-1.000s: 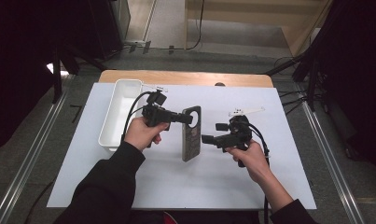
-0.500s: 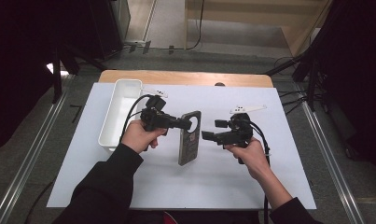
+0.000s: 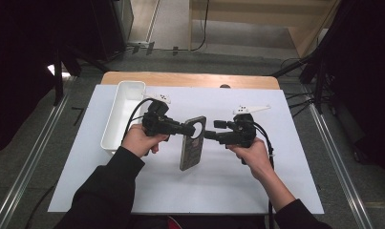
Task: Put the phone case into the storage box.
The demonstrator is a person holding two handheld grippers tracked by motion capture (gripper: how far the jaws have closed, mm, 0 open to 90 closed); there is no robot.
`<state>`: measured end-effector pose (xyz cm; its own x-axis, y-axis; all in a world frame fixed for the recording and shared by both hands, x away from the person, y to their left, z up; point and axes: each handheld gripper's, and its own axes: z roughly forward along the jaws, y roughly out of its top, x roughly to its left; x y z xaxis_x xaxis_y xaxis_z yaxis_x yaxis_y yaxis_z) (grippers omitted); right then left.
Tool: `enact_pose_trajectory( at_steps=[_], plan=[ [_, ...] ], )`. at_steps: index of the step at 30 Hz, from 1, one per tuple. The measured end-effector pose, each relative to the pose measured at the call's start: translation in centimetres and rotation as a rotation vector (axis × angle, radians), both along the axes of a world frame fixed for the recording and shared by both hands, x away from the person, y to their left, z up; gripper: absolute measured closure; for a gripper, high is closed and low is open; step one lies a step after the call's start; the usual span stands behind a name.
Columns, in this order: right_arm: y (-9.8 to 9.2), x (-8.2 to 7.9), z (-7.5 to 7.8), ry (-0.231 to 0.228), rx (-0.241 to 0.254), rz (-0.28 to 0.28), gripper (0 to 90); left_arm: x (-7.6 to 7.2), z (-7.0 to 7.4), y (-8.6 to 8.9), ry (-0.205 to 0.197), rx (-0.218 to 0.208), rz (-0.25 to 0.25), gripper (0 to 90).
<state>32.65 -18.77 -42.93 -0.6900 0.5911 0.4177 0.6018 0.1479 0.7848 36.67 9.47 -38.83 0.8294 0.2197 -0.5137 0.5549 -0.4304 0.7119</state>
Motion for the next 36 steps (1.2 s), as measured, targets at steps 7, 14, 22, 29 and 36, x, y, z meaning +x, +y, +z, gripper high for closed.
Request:
enact_pose_trajectory(
  at_steps=[7, 14, 22, 29, 36],
  plan=[
    [0.3, 0.3, -0.1, -0.005, 0.021, 0.021, 32.8, -0.2, -0.1, -0.3, -0.009, -0.005, -0.031, 79.7],
    [0.7, 0.5, -0.2, -0.015, 0.012, 0.052, 39.4, -0.3, -0.1, -0.5, -0.016, 0.001, -0.063, 79.7],
    [1.0, 0.5, -0.3, -0.026, 0.022, 0.076, 46.0, -0.4, -0.2, -0.8, -0.017, -0.008, -0.092, 79.7],
    [1.1, 0.5, -0.4, -0.026, 0.030, 0.090, 53.5, -0.5, -0.2, -1.0, -0.022, -0.017, -0.102, 79.6],
    [1.3, 0.5, -0.5, -0.034, 0.023, 0.101, 64.4, -0.5, -0.3, -1.1, -0.027, -0.016, -0.107, 79.6]
  ],
)
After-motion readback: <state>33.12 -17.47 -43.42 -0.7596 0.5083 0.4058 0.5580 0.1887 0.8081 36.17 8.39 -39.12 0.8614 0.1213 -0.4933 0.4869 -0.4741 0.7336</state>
